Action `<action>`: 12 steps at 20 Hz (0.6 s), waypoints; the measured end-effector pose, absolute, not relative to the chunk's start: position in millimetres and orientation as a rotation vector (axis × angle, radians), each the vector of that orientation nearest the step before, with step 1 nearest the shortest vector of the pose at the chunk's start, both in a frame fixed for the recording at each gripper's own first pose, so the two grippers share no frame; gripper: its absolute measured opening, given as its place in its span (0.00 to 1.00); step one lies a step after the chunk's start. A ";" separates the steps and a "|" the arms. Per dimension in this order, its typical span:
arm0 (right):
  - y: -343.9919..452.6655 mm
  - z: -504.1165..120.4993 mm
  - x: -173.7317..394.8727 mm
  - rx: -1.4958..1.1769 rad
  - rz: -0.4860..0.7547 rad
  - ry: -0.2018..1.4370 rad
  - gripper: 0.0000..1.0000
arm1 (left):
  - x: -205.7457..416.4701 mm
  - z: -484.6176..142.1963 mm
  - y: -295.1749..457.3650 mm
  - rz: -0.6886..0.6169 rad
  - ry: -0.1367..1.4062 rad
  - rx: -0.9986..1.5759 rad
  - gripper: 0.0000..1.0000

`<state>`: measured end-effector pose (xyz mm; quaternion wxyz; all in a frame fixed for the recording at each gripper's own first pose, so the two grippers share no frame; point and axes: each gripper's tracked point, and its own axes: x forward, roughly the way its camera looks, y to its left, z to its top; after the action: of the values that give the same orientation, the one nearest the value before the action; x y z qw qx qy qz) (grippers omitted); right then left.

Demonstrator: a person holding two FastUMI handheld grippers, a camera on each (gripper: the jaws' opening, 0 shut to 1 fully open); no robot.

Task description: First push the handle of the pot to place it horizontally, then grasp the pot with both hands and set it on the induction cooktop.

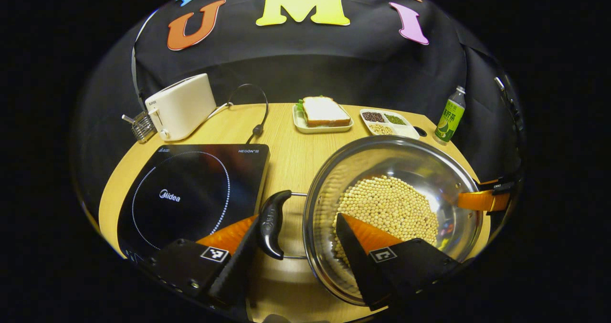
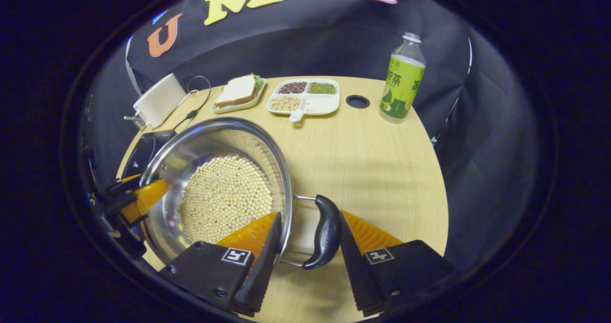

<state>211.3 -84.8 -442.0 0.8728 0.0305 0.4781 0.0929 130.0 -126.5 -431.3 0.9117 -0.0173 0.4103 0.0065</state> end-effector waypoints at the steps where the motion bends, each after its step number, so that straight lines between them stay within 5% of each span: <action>1: -84.7 -443.6 211.9 0.062 0.190 1.006 0.69 | 130.0 -432.0 -122.8 0.028 0.851 -0.021 0.84; 2: -85.0 -441.5 211.5 0.059 0.187 1.011 0.67 | 128.5 -429.7 -122.9 0.029 0.852 -0.012 0.67; 4: -84.6 -444.5 210.7 0.058 0.174 1.031 0.65 | 128.6 -434.8 -122.1 0.037 0.870 0.009 0.82; 6: -84.4 -442.5 210.6 0.068 0.160 1.047 0.60 | 126.3 -434.3 -122.8 0.054 0.916 -0.007 0.69; 9: -84.6 -440.9 209.1 0.054 0.158 1.057 0.56 | 129.9 -435.4 -123.9 0.059 0.953 -0.028 0.72; 10: -84.4 -439.6 209.0 0.051 0.156 1.055 0.54 | 129.5 -433.9 -123.5 0.053 0.952 -0.038 0.60; 11: -84.8 -439.5 208.6 0.053 0.152 1.055 0.53 | 128.8 -434.3 -124.3 0.044 0.953 -0.047 0.68; 12: -83.4 -439.0 208.3 0.055 0.152 1.059 0.52 | 127.8 -432.9 -124.3 0.037 0.955 -0.054 0.56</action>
<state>208.3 -83.4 -439.0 0.8600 0.0261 0.5044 0.0724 127.8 -124.3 -432.9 0.8876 -0.0260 0.4595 0.0179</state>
